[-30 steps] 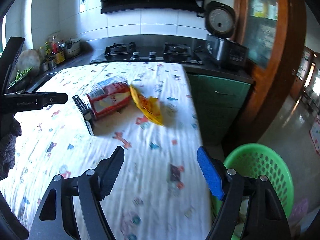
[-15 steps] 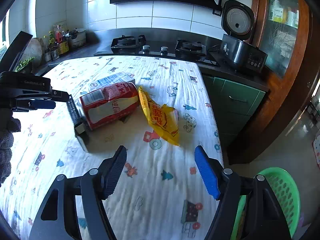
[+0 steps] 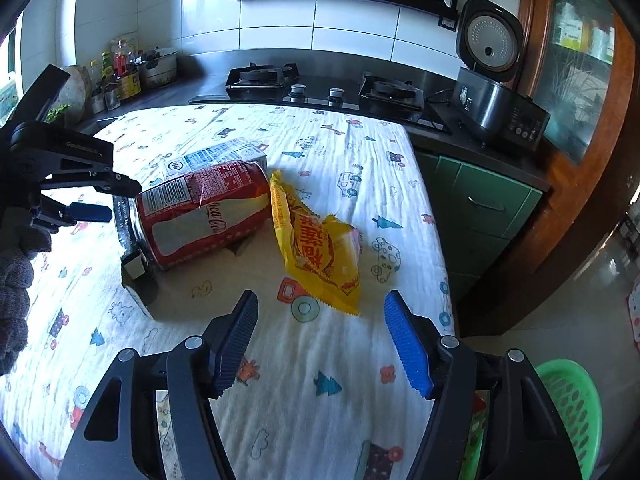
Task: Collect trash
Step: 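Grasp the black box with the left tool while the right tool grasps the yellow snack bag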
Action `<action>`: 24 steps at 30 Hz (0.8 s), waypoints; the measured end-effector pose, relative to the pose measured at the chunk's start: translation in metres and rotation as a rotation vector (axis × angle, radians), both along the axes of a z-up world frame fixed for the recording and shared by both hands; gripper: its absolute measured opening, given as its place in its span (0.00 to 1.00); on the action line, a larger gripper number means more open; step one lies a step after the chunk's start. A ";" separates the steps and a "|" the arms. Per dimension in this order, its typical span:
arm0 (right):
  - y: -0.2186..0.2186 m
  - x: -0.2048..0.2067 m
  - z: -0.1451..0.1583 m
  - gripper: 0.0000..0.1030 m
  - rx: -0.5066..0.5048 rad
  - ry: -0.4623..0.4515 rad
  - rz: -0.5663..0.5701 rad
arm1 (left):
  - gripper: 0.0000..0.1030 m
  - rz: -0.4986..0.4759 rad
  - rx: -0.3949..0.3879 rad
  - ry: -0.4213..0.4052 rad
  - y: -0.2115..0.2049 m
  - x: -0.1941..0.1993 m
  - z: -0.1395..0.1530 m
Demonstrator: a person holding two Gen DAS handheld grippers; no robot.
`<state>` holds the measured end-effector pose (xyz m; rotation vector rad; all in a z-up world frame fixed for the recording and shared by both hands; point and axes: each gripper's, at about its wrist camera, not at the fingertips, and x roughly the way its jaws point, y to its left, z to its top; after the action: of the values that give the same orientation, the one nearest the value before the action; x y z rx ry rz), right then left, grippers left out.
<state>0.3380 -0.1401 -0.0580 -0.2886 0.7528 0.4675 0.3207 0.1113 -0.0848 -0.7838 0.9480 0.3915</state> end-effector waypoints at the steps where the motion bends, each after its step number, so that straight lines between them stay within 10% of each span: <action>1: 0.001 0.002 -0.001 0.60 -0.004 -0.001 0.003 | 0.51 0.003 -0.006 0.004 0.001 0.000 -0.003; 7: 0.009 0.010 -0.005 0.53 -0.023 -0.008 0.006 | 0.47 0.007 -0.028 -0.001 0.005 0.000 -0.007; 16: 0.016 0.017 -0.010 0.13 -0.024 0.008 0.001 | 0.30 -0.054 -0.006 -0.015 0.008 -0.003 0.001; 24: 0.002 -0.001 0.005 0.07 0.050 0.005 -0.023 | 0.22 -0.139 0.020 -0.024 0.010 -0.016 0.014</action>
<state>0.3373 -0.1384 -0.0532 -0.2322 0.7473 0.4642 0.3042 0.1214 -0.0711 -0.6984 0.9684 0.2697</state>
